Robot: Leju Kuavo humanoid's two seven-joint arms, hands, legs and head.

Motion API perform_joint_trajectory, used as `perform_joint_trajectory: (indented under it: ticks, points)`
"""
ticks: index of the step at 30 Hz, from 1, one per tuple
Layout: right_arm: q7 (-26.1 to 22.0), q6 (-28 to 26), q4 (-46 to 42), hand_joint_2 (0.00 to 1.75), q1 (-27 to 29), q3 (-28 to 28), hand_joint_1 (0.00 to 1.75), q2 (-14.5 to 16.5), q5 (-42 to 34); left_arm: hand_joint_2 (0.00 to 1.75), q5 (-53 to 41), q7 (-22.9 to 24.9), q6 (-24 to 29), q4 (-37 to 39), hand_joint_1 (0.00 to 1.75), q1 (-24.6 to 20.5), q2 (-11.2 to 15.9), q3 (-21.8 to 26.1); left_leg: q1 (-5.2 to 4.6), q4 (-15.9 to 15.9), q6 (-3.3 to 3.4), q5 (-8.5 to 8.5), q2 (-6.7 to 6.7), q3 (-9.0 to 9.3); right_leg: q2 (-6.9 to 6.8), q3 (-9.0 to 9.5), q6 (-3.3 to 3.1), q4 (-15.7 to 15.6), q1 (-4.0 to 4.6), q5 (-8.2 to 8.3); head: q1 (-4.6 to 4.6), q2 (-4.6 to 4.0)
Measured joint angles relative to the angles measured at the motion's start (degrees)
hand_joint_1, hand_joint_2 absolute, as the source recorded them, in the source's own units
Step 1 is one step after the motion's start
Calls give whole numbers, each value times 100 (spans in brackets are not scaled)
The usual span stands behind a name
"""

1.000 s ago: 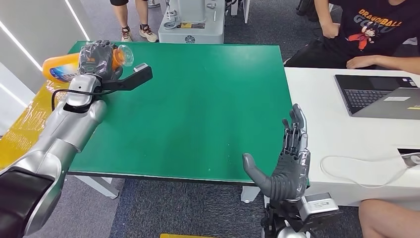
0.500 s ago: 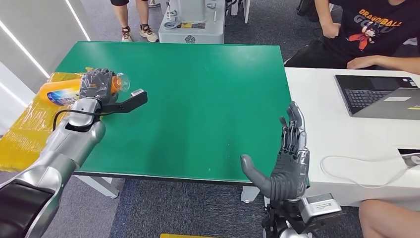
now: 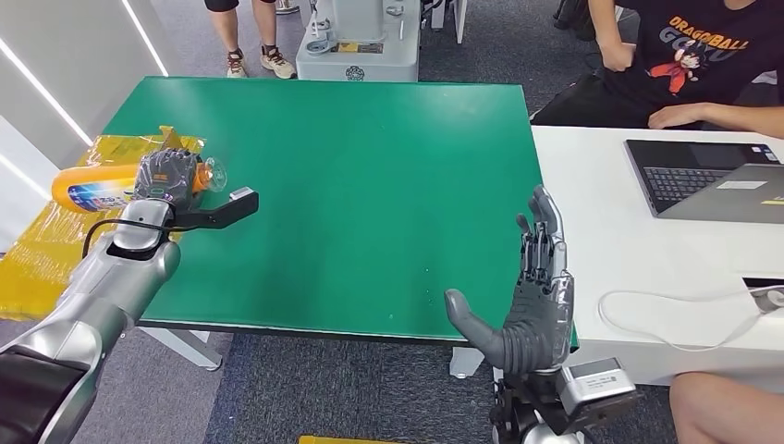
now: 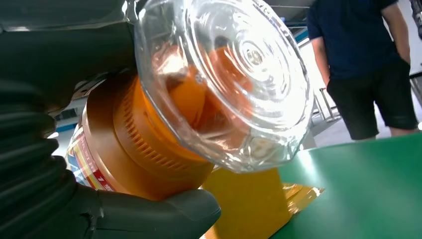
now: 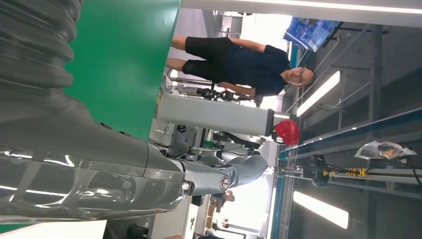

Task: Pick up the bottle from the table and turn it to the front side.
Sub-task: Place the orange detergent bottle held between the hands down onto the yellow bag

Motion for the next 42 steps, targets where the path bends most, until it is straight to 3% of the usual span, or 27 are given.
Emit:
perform_joint_trajectory:
  ticks: [24, 42]
  points:
    - [72, 188, -68, 175, -81, -85, 0, 28, 316, 175, -320, -518, 1, 314, 175, 253, 204, 324, 0, 0, 0, 0, -1, 0, -1, 0, 0, 0, 0, 0, 1, 0]
    - [14, 332, -59, 175, -87, -88, 0, 27, 326, 175, -278, -475, 273, 342, 175, 849, 208, 624, 0, 0, 0, 0, 0, 0, 0, 0, 0, -1, 0, 0, 1, 0]
